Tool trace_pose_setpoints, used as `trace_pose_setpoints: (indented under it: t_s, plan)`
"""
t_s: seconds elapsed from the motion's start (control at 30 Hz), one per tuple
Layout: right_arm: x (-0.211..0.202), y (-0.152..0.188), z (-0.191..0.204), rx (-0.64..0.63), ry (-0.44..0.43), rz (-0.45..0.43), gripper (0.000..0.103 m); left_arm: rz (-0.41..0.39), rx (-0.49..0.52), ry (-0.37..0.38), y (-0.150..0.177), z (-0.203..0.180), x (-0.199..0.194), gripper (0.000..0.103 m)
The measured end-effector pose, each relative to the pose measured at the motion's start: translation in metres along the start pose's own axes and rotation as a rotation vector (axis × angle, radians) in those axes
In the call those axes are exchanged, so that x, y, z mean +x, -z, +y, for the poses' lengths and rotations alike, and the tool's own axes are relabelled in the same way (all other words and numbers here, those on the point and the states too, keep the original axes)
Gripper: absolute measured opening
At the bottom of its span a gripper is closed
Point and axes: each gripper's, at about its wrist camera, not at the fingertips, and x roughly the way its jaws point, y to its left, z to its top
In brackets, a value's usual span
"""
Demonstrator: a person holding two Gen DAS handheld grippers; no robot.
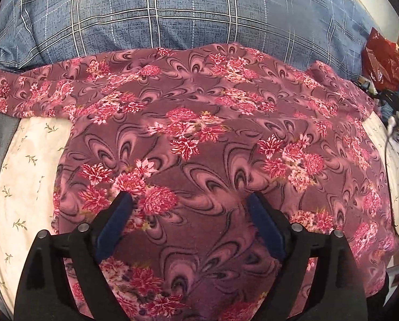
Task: Fold small clothes
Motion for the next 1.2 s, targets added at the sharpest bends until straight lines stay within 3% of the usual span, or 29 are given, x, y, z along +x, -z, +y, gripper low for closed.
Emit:
trace_pose_setpoints:
  t_s: [0.1,0.17,0.2,0.27,0.33,0.47,0.57,0.73,0.9,1.07,1.2]
  plan:
    - [0.006,0.0,0.014,-0.023,0.047,-0.051,0.065,0.005,0.008,0.004,-0.001,-0.001,0.002,0.091]
    - [0.01,-0.002,0.021,-0.066,0.076,-0.044,0.019,0.027,0.012,0.022,-0.006,0.001,0.003,0.091]
    - [0.009,-0.004,0.024,-0.076,0.068,-0.03,0.009,0.045,0.007,0.039,-0.01,0.002,0.003,0.091]
    - [-0.012,-0.012,0.033,-0.109,0.054,-0.099,0.008,0.074,-0.043,0.144,-0.023,0.014,-0.001,0.091]
    - [-0.038,-0.019,0.041,-0.157,0.043,-0.183,0.008,0.039,-0.122,0.224,-0.038,0.031,-0.007,0.091]
    - [-0.05,-0.029,0.041,-0.199,0.18,-0.168,0.008,0.01,-0.212,0.217,-0.053,0.054,0.007,0.091]
    - [-0.064,-0.017,0.048,-0.22,0.169,-0.19,0.008,0.047,-0.284,0.266,-0.052,0.067,0.028,0.091]
    - [-0.09,0.017,0.091,-0.349,0.092,-0.196,0.008,0.021,-0.262,0.291,-0.055,0.062,0.024,0.091]
    - [-0.096,0.085,0.146,-0.453,-0.039,-0.103,0.008,0.04,-0.296,0.362,-0.063,0.067,0.022,0.091]
    - [-0.079,0.182,0.209,-0.576,-0.159,0.062,0.008,0.003,-0.291,0.343,-0.07,0.075,0.012,0.091]
    - [-0.067,0.264,0.25,-0.661,-0.236,0.18,0.008,-0.008,-0.321,0.373,-0.069,0.088,0.009,0.091]
